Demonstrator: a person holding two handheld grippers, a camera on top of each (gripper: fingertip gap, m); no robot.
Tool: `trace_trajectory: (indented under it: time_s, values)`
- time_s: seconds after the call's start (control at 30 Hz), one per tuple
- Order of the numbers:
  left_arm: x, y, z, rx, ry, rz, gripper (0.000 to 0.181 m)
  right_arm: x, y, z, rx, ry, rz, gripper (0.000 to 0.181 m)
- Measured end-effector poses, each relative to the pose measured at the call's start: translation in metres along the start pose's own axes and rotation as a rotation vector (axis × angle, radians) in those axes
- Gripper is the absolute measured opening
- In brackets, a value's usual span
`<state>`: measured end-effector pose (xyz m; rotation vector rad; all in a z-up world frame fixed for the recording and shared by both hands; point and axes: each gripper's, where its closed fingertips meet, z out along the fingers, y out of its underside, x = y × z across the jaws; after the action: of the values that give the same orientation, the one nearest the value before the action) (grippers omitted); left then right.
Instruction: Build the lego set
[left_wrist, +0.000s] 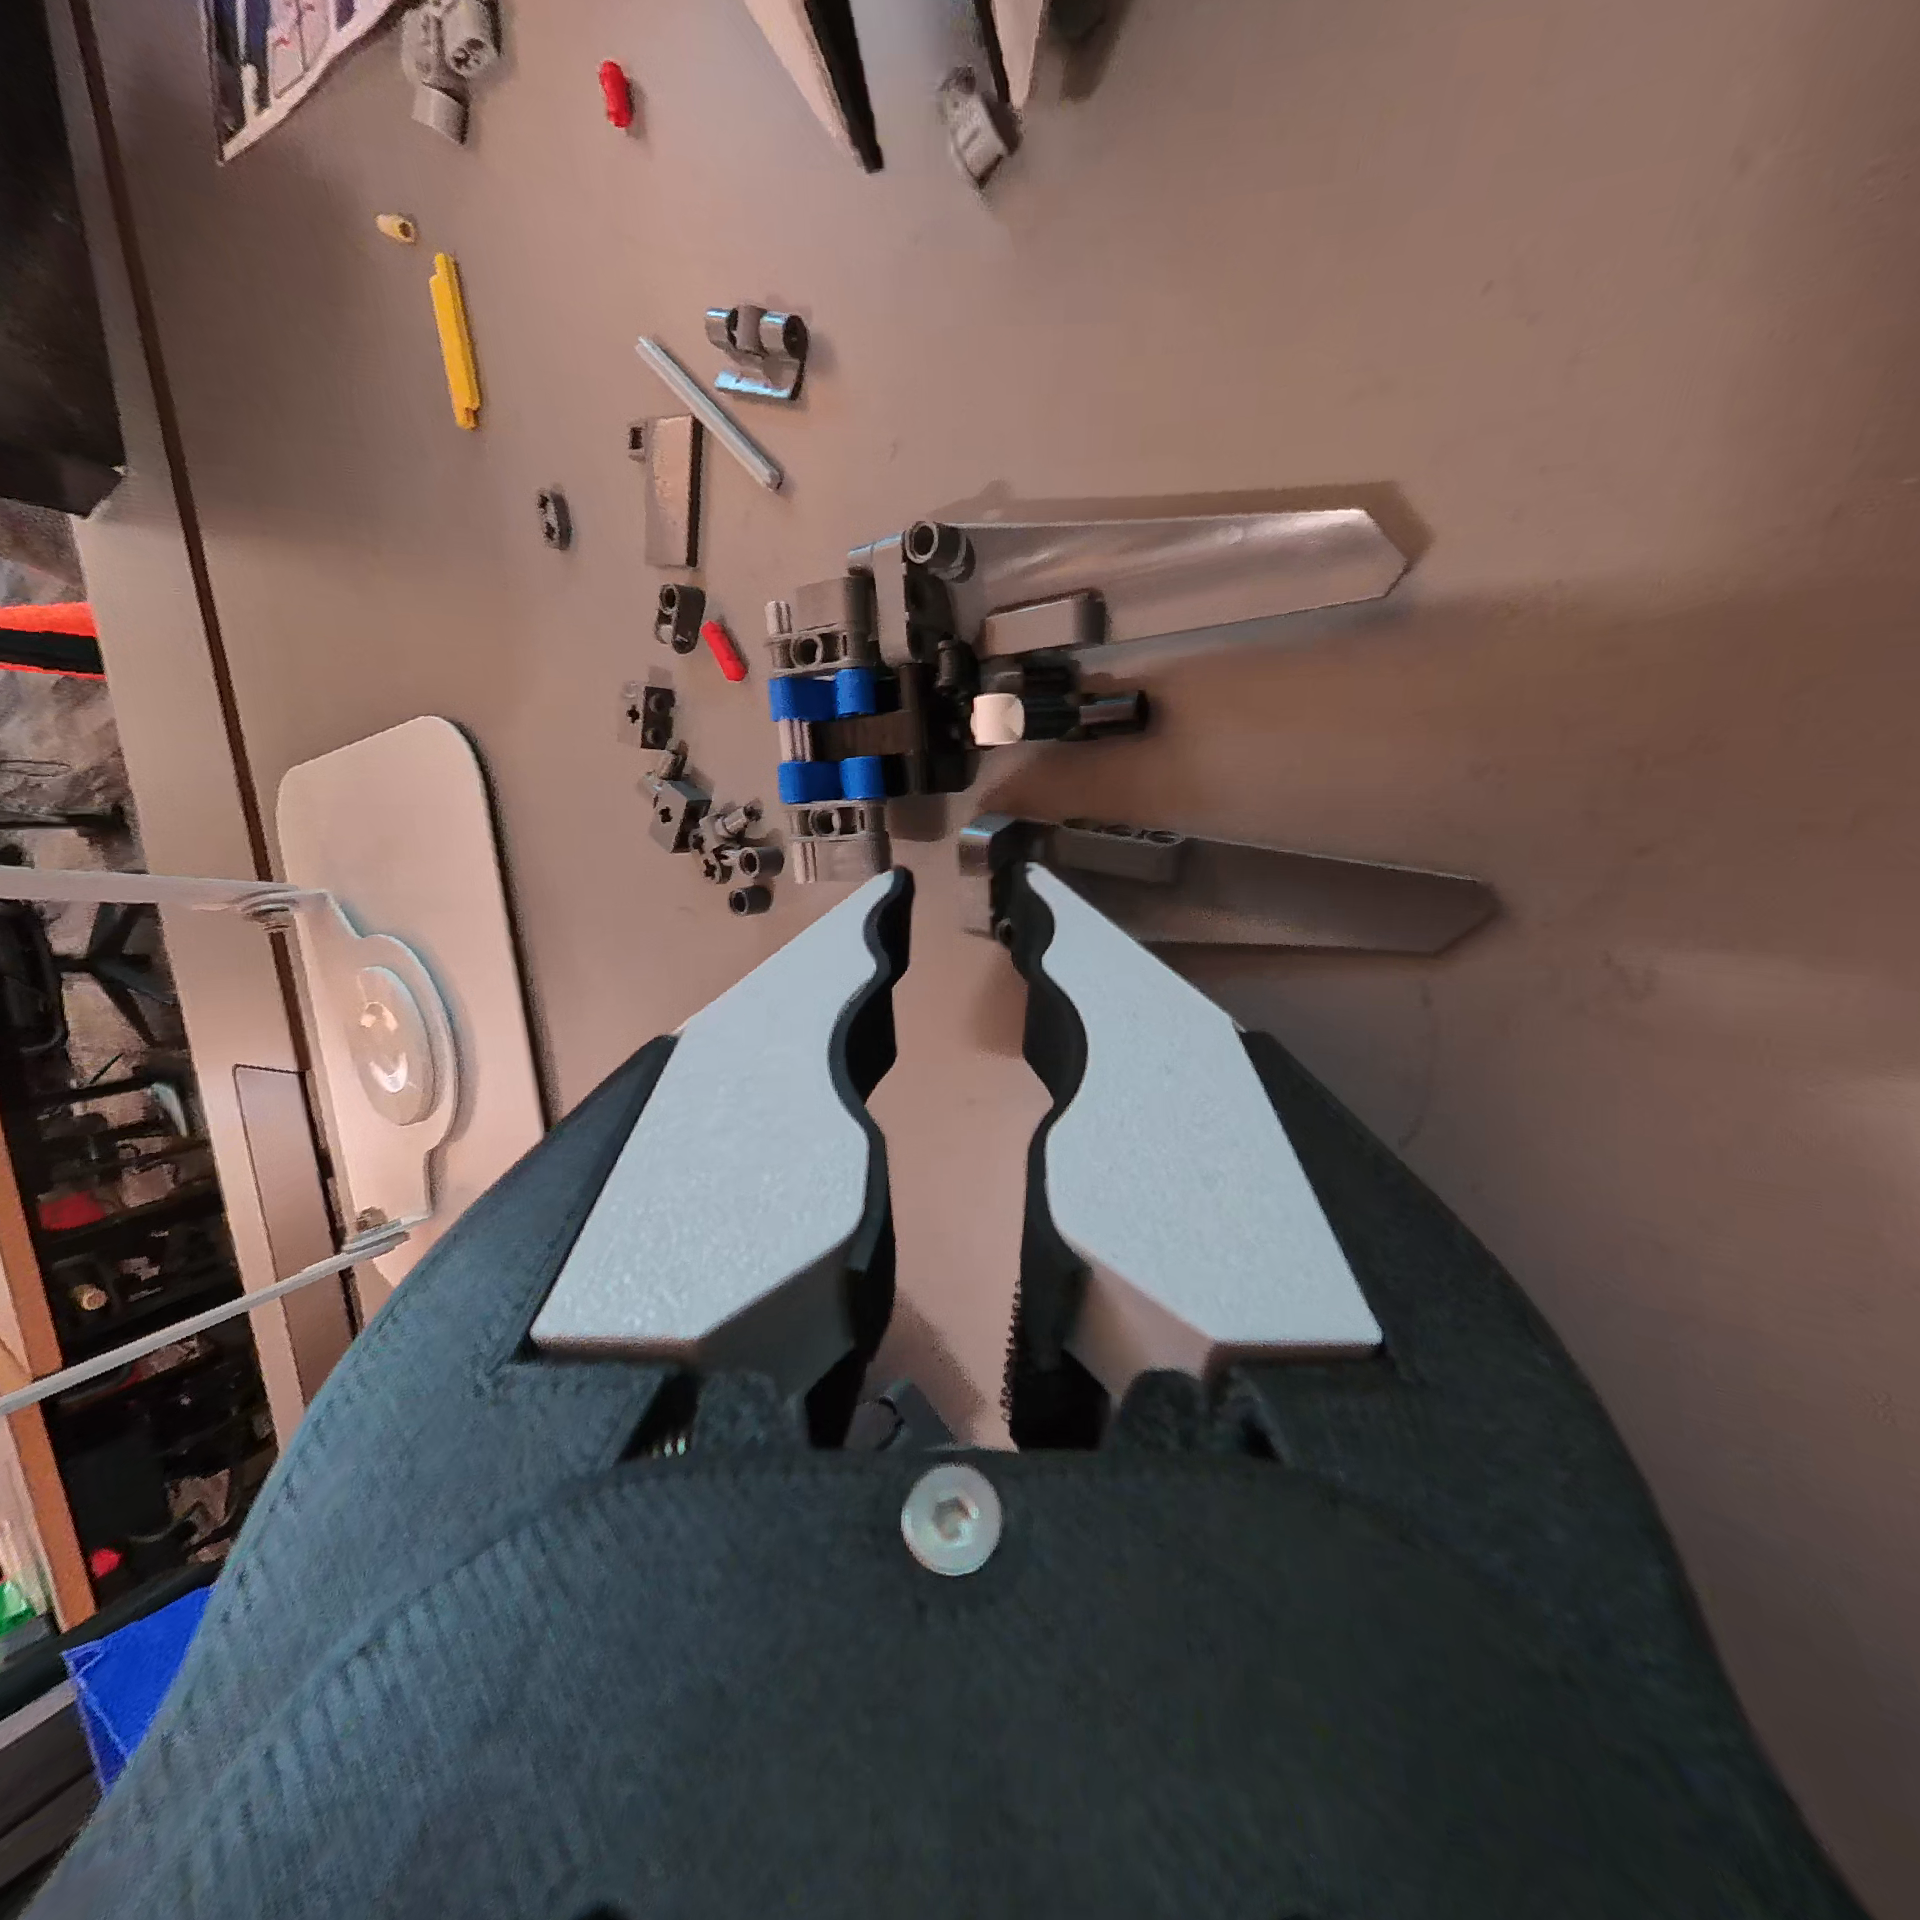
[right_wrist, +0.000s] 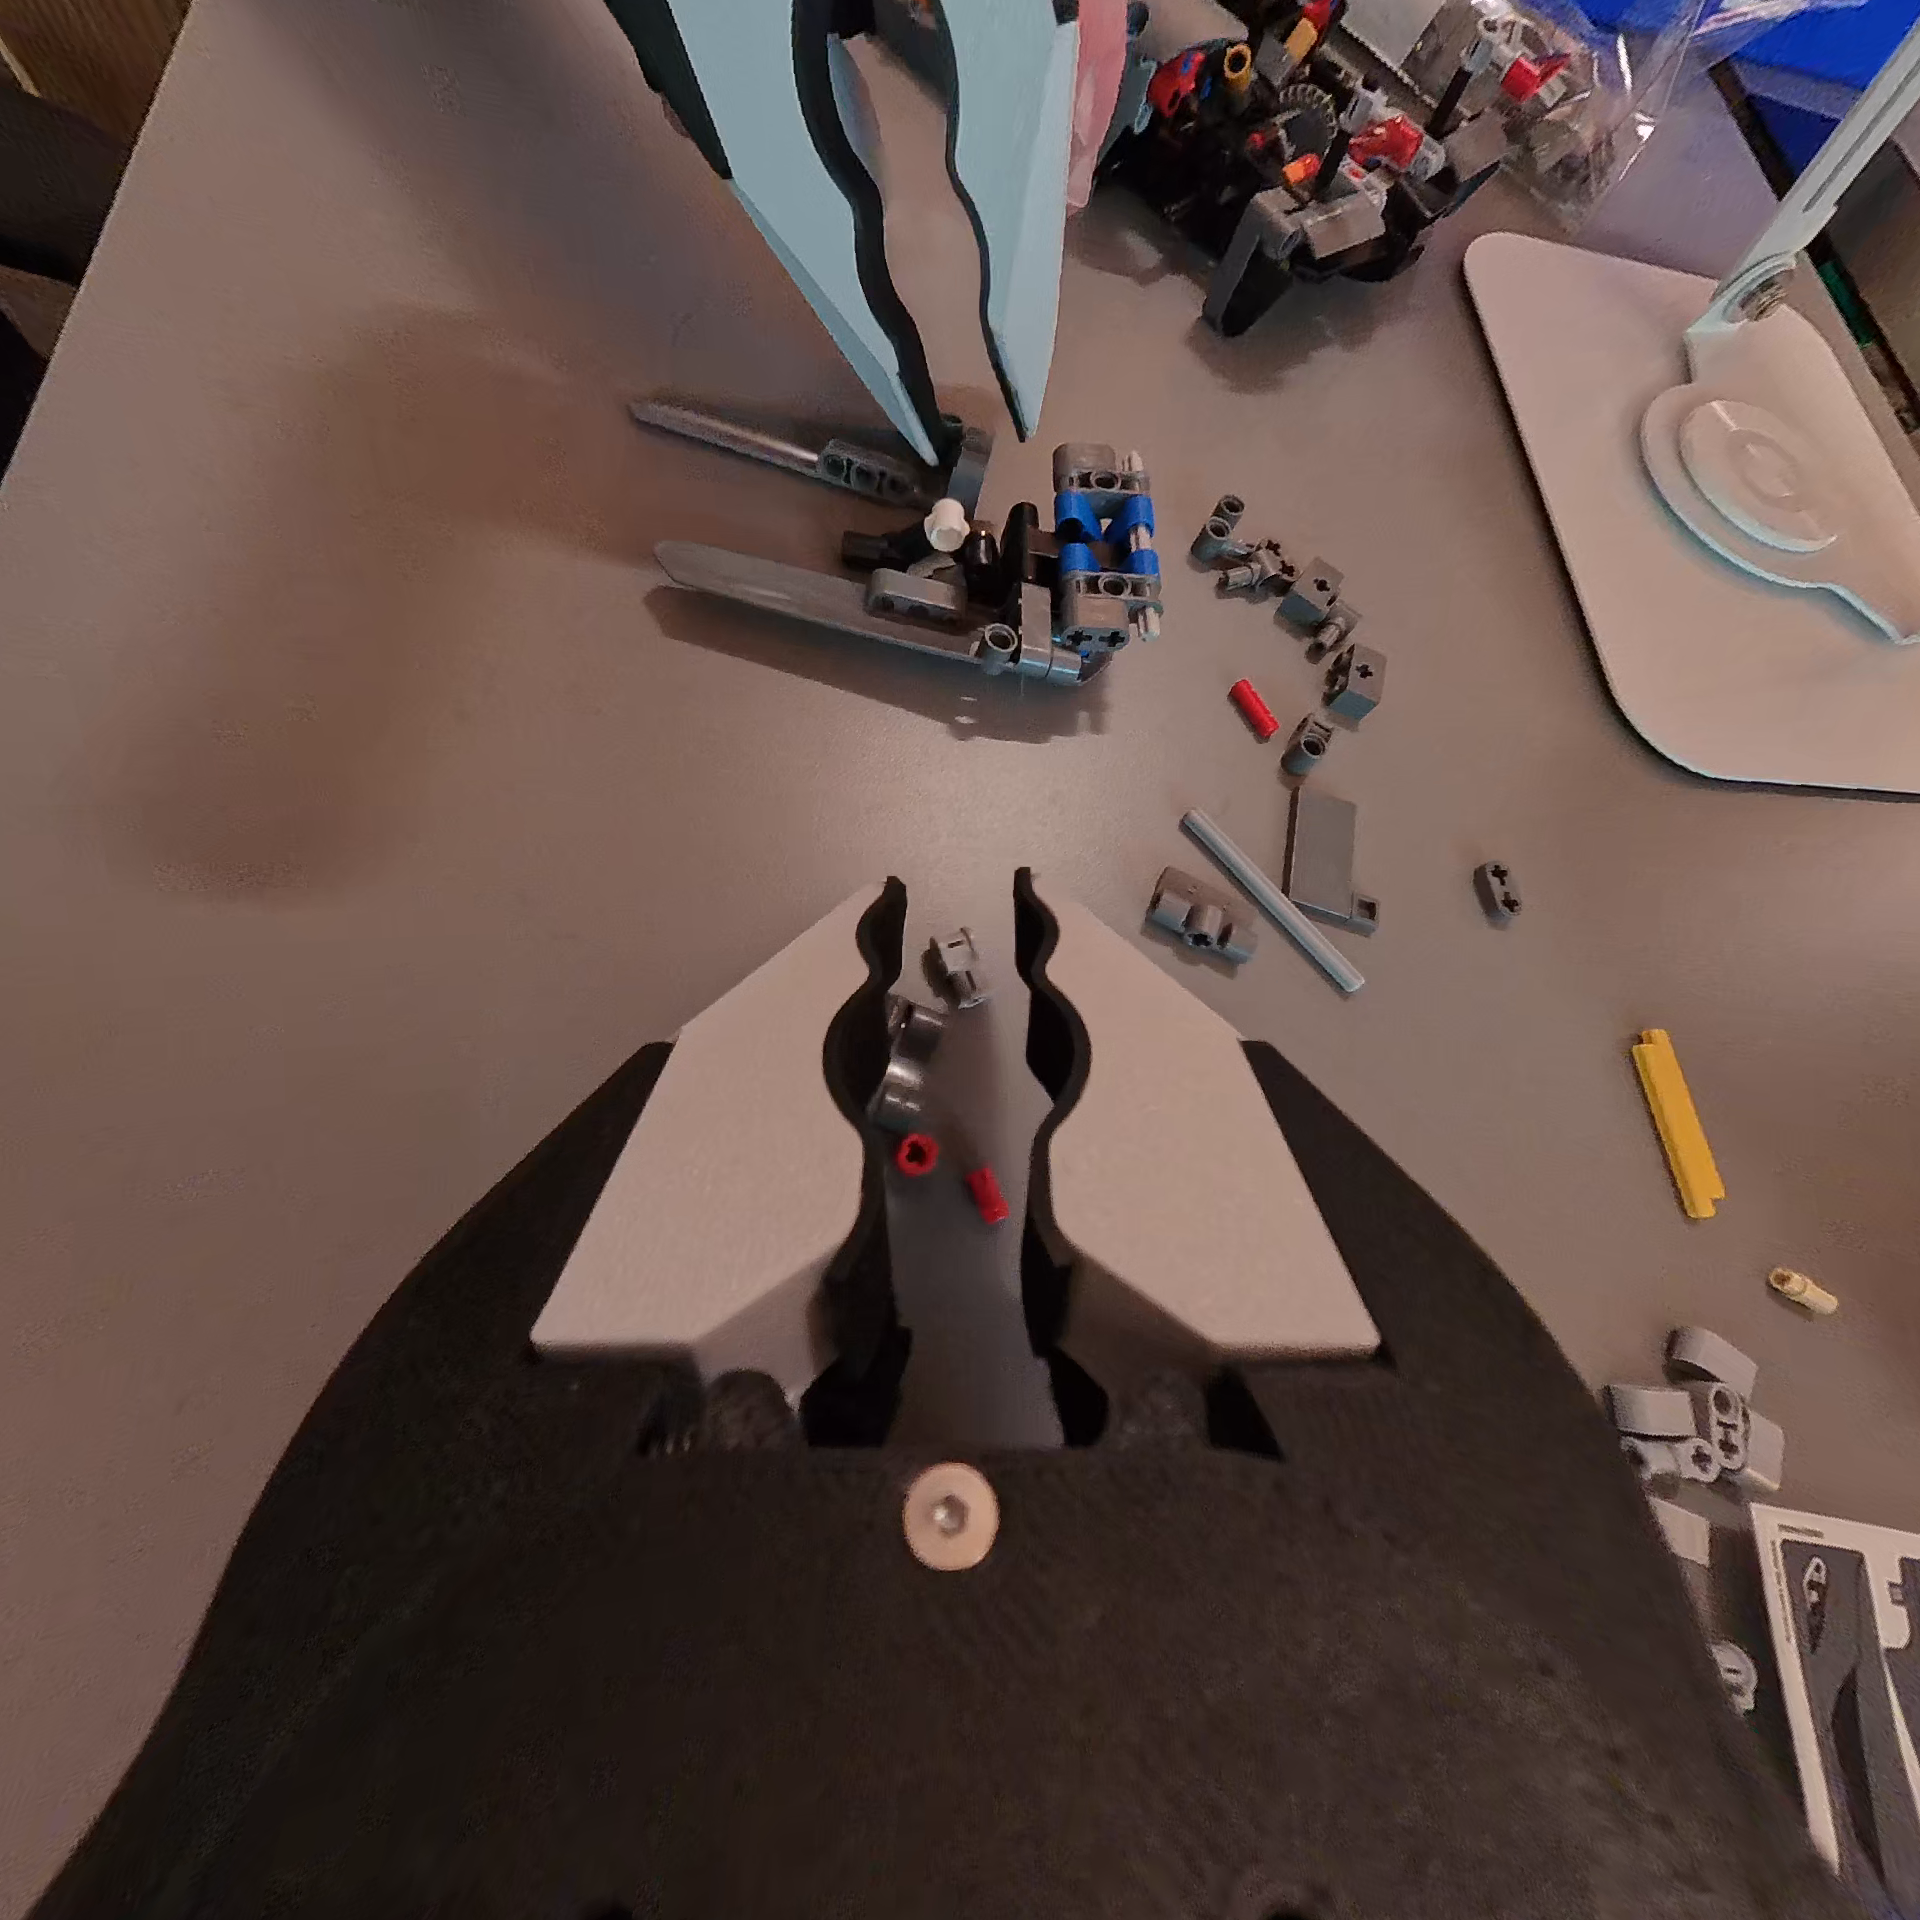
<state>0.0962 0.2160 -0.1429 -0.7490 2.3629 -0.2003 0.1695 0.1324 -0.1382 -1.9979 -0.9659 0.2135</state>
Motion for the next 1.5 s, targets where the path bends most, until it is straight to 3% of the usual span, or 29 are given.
trace_trajectory:
  time_s: [0.87, 1.2, 1.33, 1.5]
  values:
    - [-0.083, -0.039, -0.054, 0.143, -0.375, -0.013, 0.019, 0.034, -0.010, -0.017, 0.101, 0.202, -0.004, 0.027]
    - [-0.207, -0.054, -0.099, 0.111, -0.752, 0.053, 0.029, 0.038, -0.007, -0.018, 0.098, 0.218, -0.001, 0.028]
    - [-0.252, -0.047, -0.095, 0.071, -0.830, 0.037, 0.034, 0.039, -0.006, -0.018, 0.097, 0.218, 0.004, 0.028]
    - [-0.279, -0.029, -0.075, 0.000, -0.858, 0.001, 0.035, 0.038, -0.004, -0.016, 0.087, 0.213, -0.002, 0.028]
